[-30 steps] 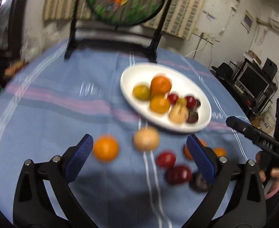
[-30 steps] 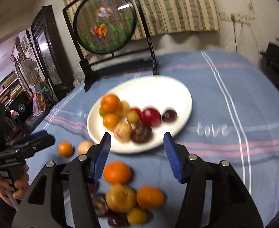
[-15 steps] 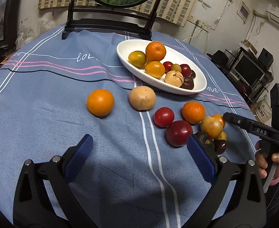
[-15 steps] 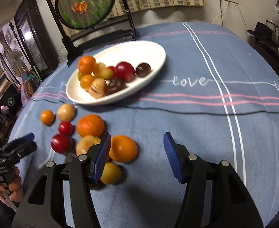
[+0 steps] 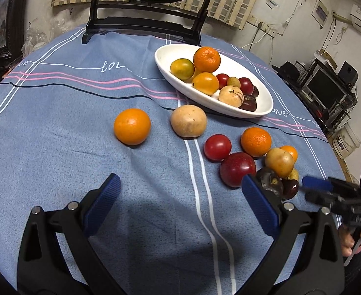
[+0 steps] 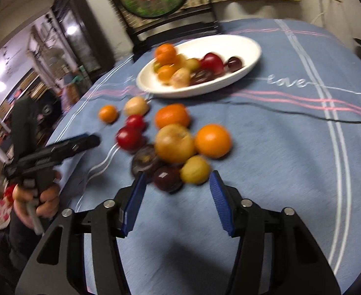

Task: Organize fruits
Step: 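Grasp another orange with the left gripper while the right gripper grasps the dark red plum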

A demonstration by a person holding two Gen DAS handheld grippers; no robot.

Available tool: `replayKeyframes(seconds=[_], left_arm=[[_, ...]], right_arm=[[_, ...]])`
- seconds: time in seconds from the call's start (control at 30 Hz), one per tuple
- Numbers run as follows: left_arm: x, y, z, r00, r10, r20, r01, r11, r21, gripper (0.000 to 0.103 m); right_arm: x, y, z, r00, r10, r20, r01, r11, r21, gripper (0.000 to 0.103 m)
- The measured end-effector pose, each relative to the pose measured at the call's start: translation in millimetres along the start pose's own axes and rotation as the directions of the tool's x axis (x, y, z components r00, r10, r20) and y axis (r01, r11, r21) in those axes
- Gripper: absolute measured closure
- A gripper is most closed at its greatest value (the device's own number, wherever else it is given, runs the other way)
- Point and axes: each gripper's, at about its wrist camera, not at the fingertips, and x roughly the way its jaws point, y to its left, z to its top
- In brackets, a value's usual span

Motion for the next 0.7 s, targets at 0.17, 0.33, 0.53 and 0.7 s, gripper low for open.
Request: replayKeyframes(seconds=[0.17, 0.33, 0.53, 0.7], left_arm=[[-0.7, -0.3, 0.0, 1.0, 0.001, 0.003, -0.001, 1.0, 0.001, 0.003], [-2.3, -1.0, 0.5, 1.0, 0.002, 0.011, -0.002, 1.0, 0.005, 0.003], [-4.6, -2.2, 0.7, 1.0, 0.004, 0.022, -0.004, 1.0, 0.012, 0.003], [-6.7, -2.1, 0.0, 0.999, 0.005, 0.033, -0.006, 1.0, 0.012, 0.003]], right_arm=[[8.0, 10.5, -3.3, 0.999, 0.015, -0.029, -0.016, 1.0, -0.023, 0.057], [18.7, 7.0, -2.1, 0.998, 0.002, -0.057, -0.001, 1.0, 0.009, 0.068], [21.4, 1.0, 7.0, 0.999, -0.026, -0.032, 0.027, 0.999, 0.044, 0.068], [26.5, -3.1, 8.8, 0.998, -0.04, -0.043, 0.043, 0.997, 0.057, 0.069]])
